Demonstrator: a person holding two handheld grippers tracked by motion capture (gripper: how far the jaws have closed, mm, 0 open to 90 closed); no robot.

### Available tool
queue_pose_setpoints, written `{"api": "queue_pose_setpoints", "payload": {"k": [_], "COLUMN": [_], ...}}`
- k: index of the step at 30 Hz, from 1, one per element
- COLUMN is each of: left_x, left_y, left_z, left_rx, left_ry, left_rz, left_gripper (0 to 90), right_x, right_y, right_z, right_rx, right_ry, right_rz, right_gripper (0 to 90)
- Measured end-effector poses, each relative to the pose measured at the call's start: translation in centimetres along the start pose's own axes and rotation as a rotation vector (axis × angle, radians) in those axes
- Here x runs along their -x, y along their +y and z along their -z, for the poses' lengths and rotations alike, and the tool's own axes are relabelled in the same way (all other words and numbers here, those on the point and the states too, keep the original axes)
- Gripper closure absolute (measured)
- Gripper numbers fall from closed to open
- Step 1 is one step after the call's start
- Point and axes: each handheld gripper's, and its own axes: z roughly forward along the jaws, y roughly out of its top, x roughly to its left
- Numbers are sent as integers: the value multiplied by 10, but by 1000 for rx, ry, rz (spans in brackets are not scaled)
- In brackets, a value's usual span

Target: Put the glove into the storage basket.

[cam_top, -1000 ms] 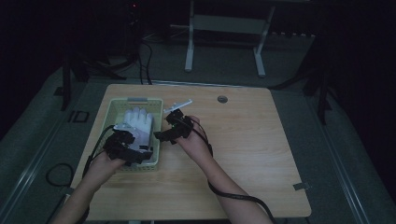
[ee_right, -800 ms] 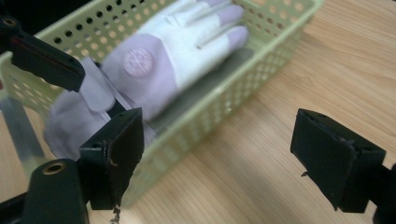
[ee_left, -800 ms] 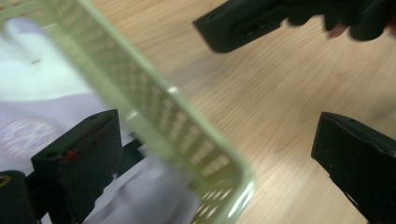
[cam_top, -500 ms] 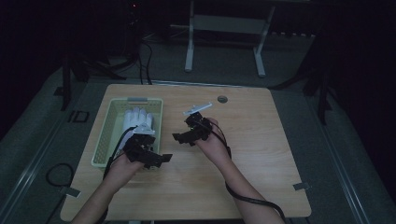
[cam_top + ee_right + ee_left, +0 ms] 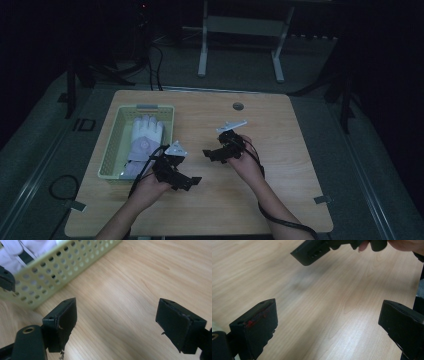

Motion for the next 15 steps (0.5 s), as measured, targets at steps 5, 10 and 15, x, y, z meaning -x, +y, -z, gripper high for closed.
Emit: {"api": "queue_pose_setpoints", "payload": {"k": [5,10,15], "left_x": [11,20,25], "left_y": [-2,-5,-8], "left_z": [-13,-29,-39], "left_rx": [17,30,22], "left_ry": [-22,-46,-61], "left_rz": [-16,-28,-39], "left_gripper": [23,23,23], "right_x": [8,10,10], "right_y": [-22,-38,-50], "right_z": [4,7,9], "right_rx": [18,38,60], "right_ry": [9,15,17], "right_rz": [18,30,38], "right_gripper": [160,153,148]}}
